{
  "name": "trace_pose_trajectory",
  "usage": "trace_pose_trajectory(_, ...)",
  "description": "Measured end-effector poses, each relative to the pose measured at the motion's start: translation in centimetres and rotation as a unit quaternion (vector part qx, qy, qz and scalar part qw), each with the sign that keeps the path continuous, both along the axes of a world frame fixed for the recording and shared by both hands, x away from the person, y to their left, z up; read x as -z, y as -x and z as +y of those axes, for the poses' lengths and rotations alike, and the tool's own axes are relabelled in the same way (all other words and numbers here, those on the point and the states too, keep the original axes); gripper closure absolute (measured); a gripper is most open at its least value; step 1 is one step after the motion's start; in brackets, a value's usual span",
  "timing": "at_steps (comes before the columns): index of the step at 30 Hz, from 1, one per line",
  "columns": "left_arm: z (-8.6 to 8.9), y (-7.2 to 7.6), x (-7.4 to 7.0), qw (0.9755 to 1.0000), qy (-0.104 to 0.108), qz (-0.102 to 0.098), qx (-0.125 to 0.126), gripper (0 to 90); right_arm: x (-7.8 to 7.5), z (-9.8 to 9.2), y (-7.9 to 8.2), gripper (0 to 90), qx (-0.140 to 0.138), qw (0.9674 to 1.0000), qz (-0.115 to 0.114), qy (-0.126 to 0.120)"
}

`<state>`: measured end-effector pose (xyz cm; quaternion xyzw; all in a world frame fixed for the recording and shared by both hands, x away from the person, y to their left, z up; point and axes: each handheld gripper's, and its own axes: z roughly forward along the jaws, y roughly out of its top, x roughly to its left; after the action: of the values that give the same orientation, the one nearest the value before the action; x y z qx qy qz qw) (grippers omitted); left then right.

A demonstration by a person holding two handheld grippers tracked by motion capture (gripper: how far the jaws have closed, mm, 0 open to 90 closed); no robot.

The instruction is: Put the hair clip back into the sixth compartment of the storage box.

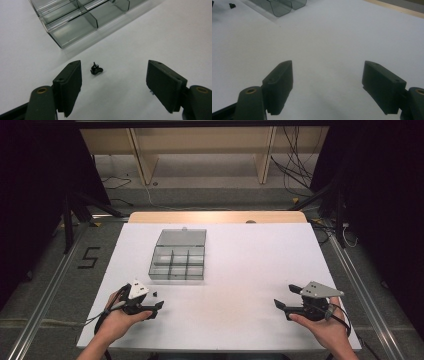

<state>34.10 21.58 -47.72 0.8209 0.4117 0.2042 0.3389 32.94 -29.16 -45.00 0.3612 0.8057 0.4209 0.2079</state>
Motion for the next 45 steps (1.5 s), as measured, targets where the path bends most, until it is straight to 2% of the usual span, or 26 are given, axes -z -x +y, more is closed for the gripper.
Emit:
trace_pose_trajectory(10,0.1,-1.3,0.9,0.9999,-0.011,0.009,-0.003,37.3,0.2,0.1,-0.2,25.8,-0.001,1.0000,0.001,0.003)
trace_pose_trajectory(17,0.2,-2.6,1.7,0.9997,-0.017,0.014,0.012,44.5,0.2,0.1,-0.2,25.8,-0.002,1.0000,0.003,0.003)
trace_pose_trajectory(21,0.7,-2.9,2.0,0.9997,-0.001,0.023,0.009,46.6,0.2,0.1,-0.2,25.8,-0.002,1.0000,0.005,0.003)
trace_pose_trajectory(25,1.3,-3.3,2.2,0.9989,0.029,0.036,0.006,50.9,0.3,0.2,-0.2,25.8,-0.004,1.0000,0.004,0.004)
trace_pose_trajectory(29,2.0,-3.6,2.3,0.9985,0.037,0.038,0.013,58.1,0.3,0.2,-0.2,26.0,-0.005,1.0000,0.005,0.004)
trace_pose_trajectory(37,1.8,-3.7,2.2,0.9987,0.017,0.031,0.036,63.6,0.4,0.3,-0.2,26.4,-0.005,0.9999,0.009,0.005)
trace_pose_trajectory(40,1.9,-3.9,2.2,0.9983,0.029,0.038,0.035,67.3,0.4,0.4,-0.2,26.7,-0.006,0.9999,0.010,0.004)
trace_pose_trajectory(45,2.0,-4.0,2.2,0.9982,0.028,0.039,0.036,73.5,0.5,0.4,-0.3,26.9,-0.008,0.9999,0.010,0.006)
